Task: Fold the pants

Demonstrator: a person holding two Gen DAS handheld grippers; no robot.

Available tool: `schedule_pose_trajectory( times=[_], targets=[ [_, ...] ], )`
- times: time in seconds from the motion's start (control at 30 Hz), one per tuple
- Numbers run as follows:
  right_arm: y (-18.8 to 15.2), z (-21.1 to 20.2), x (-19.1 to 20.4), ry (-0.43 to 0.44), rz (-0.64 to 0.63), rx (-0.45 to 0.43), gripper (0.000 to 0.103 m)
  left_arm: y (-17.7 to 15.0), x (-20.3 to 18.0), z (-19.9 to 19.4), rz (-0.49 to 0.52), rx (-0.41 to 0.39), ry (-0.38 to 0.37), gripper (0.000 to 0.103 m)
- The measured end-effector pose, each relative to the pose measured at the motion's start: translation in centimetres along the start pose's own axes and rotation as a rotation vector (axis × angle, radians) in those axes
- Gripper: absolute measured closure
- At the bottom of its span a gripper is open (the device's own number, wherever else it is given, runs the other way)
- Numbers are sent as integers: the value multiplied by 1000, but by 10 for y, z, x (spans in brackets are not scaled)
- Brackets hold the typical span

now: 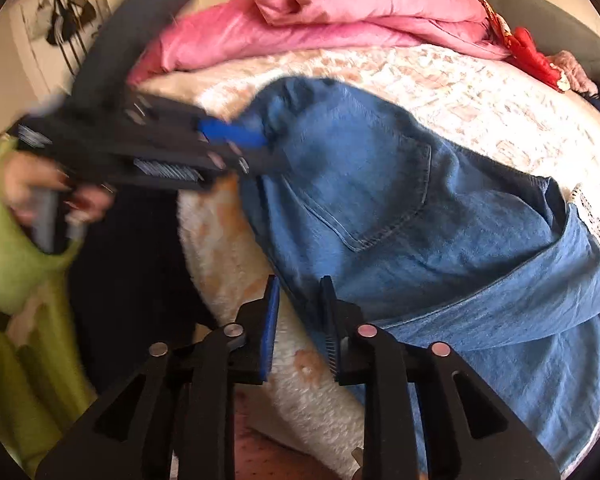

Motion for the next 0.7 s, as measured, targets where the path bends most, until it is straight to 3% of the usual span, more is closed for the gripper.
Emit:
schedule_pose_trajectory(
  times=[0.13, 0.33, 0.47, 0.5, 0.7],
  targets=[
    [11, -11, -14, 2, 86, -74, 81, -1, 3, -2, -7, -11, -19, 76],
    [-3, 40, -31, -66, 180, 112, 81, -3, 5, 0, -10, -17, -24, 76],
    [0, 29, -35, -30, 203, 75, 80, -2, -2, -1, -1, -38, 14, 76],
    [1, 22, -35, -31, 203, 53, 75, -2, -2, -3, -6, -44, 13, 76],
    [5, -24, -55, -88, 238, -66, 67, 2, 1, -26, -48, -101, -10, 75]
  ],
)
Point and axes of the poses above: each gripper's, at about its wrist camera, not at the fingertips, and z roughly the way its jaws point, x to its left, y to its top, the point moved 3 cm from there along z, roughly the way its jaws point, and after that the axes turned 6 degrees about x, right-handed, at the moved point
